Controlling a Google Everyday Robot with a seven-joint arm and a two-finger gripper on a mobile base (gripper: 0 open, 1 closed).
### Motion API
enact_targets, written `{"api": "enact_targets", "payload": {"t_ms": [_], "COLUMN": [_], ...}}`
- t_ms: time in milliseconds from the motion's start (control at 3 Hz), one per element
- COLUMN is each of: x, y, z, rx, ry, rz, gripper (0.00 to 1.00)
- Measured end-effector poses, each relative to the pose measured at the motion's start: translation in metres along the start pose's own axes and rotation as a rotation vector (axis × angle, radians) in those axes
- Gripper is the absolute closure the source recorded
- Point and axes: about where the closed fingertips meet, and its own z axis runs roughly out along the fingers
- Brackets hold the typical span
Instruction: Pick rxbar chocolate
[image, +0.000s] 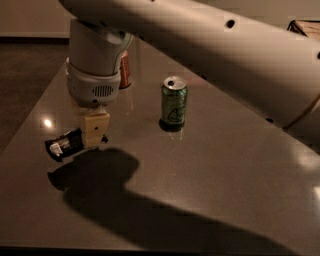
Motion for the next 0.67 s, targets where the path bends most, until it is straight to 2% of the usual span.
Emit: {"api": "enact_targets", "payload": {"t_ms": [667], "x": [0.002], "y": [0.01], "z": [-0.065], "rx": [0.097], "ry": [-0.014], "rz": [-0.022], "gripper": [1.0]}}
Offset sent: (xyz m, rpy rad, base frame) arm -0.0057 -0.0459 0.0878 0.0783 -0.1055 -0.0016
